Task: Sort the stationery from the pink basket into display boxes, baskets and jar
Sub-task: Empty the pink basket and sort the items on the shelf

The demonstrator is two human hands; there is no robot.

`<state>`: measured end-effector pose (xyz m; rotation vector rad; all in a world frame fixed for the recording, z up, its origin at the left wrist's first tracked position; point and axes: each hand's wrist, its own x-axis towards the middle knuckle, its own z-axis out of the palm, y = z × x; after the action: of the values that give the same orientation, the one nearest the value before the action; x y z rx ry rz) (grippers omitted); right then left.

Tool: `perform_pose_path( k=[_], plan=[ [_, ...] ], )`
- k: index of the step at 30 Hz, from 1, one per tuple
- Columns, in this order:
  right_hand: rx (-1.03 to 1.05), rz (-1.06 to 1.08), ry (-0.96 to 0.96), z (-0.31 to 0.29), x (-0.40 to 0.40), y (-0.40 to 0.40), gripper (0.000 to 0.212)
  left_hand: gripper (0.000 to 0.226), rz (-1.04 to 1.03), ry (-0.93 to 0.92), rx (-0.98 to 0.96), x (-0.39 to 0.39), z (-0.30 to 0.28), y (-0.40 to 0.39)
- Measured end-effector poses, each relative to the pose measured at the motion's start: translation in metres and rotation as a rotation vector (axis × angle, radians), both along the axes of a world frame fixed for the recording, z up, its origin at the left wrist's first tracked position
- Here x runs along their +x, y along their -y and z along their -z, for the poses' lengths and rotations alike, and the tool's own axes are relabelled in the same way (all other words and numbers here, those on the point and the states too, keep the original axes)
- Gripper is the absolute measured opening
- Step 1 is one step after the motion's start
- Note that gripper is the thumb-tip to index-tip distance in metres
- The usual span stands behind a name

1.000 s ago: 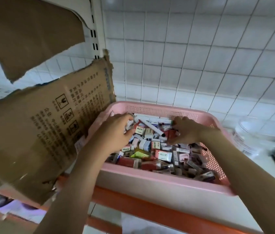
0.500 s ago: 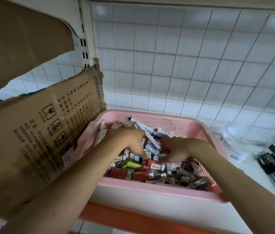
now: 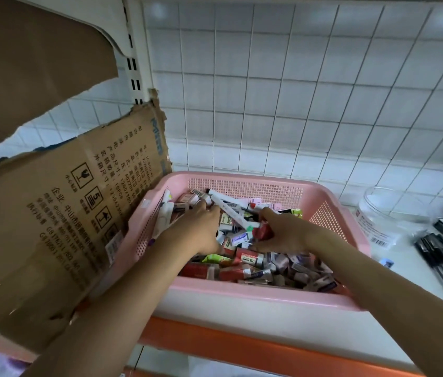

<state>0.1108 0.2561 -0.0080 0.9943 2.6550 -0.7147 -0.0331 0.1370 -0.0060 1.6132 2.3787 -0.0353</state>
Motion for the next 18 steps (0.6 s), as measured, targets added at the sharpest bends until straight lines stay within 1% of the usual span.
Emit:
perform_pose_path(
  k=[2, 3, 5, 6, 7, 9, 10, 13, 15, 16, 18],
  plan=[
    [0.024, -0.014, -0.023, 0.001, 0.001, -0.003, 0.053, 0.092, 0.005, 0.004, -0.003, -0.001, -0.001, -0.001],
    [0.045, -0.029, -0.039, 0.001, 0.002, -0.004, 0.052, 0.094, 0.0, 0.016, -0.012, -0.002, -0.002, -0.003],
    [0.088, -0.046, -0.055, -0.001, 0.006, -0.007, 0.056, 0.103, -0.018, 0.05, -0.049, -0.003, -0.004, -0.006],
    [0.109, -0.044, -0.072, -0.003, 0.01, -0.009, 0.052, 0.106, -0.023, 0.061, -0.07, -0.004, -0.006, -0.009],
    [0.126, -0.034, -0.112, -0.005, 0.013, -0.011, 0.044, 0.107, -0.021, 0.059, -0.084, -0.004, -0.009, -0.012],
    [0.167, 0.005, -0.197, -0.009, 0.021, -0.012, 0.019, 0.108, -0.014, 0.036, -0.118, -0.004, -0.013, -0.019],
    [0.207, 0.022, -0.222, -0.011, 0.023, -0.011, 0.011, 0.11, -0.014, 0.027, -0.147, -0.003, -0.015, -0.023],
    [0.303, 0.075, -0.309, -0.015, 0.028, -0.006, 0.017, 0.113, -0.006, 0.003, -0.222, 0.001, -0.015, -0.031],
    [0.306, 0.129, -0.358, -0.016, 0.031, -0.003, 0.027, 0.114, 0.002, -0.022, -0.241, 0.004, -0.015, -0.035],
    [0.301, 0.148, -0.366, -0.015, 0.033, -0.002, 0.029, 0.113, 0.0, -0.025, -0.243, 0.004, -0.015, -0.037],
    [0.289, 0.168, -0.373, -0.014, 0.035, 0.0, 0.025, 0.109, -0.014, -0.001, -0.23, 0.007, -0.014, -0.039]
  ],
)
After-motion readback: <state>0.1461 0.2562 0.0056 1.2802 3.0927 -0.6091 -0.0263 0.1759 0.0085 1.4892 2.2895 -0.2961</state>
